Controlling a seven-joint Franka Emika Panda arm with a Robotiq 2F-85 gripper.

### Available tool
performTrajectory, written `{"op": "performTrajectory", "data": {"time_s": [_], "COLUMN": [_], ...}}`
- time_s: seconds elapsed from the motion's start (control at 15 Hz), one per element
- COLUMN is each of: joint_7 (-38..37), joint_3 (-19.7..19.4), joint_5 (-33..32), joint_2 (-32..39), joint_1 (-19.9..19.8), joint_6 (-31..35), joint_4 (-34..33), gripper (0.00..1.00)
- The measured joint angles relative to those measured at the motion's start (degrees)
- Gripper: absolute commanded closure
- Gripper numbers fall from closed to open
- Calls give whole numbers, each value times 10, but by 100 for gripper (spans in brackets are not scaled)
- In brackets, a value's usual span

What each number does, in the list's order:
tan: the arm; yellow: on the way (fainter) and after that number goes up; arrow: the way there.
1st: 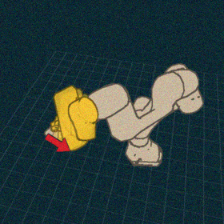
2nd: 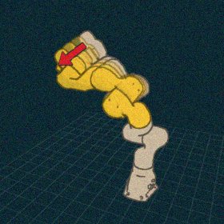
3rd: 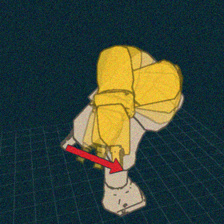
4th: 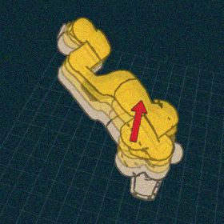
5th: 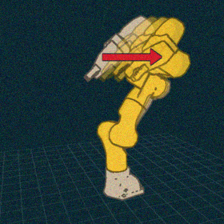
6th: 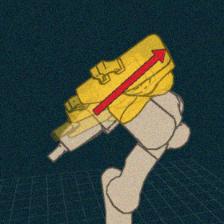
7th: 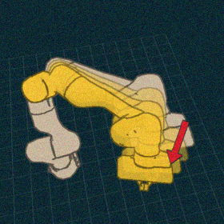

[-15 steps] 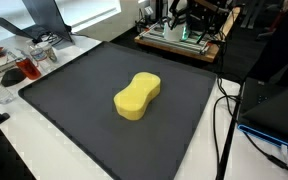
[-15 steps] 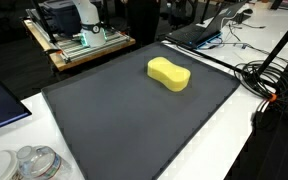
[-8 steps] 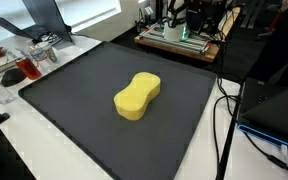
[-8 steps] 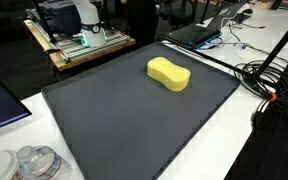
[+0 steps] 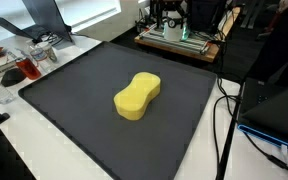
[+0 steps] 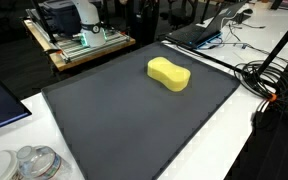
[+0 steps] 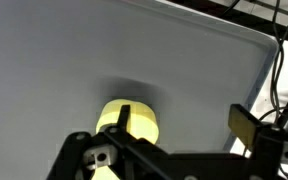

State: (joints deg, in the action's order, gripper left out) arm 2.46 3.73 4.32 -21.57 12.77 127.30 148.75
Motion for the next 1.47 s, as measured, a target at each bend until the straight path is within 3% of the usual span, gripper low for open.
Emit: {"op": "performTrajectory", "data": {"time_s": [0.6, 1.2, 1.47], "joint_7": [144, 193, 234], "joint_3": [-117, -131, -130], "joint_5": [10, 24, 60], "joint_2": [6, 157, 227], "joint_1": [-93, -109, -114], "joint_6": [1, 19, 18], "joint_4": [-8, -173, -243], "gripper": [0, 0, 0]}}
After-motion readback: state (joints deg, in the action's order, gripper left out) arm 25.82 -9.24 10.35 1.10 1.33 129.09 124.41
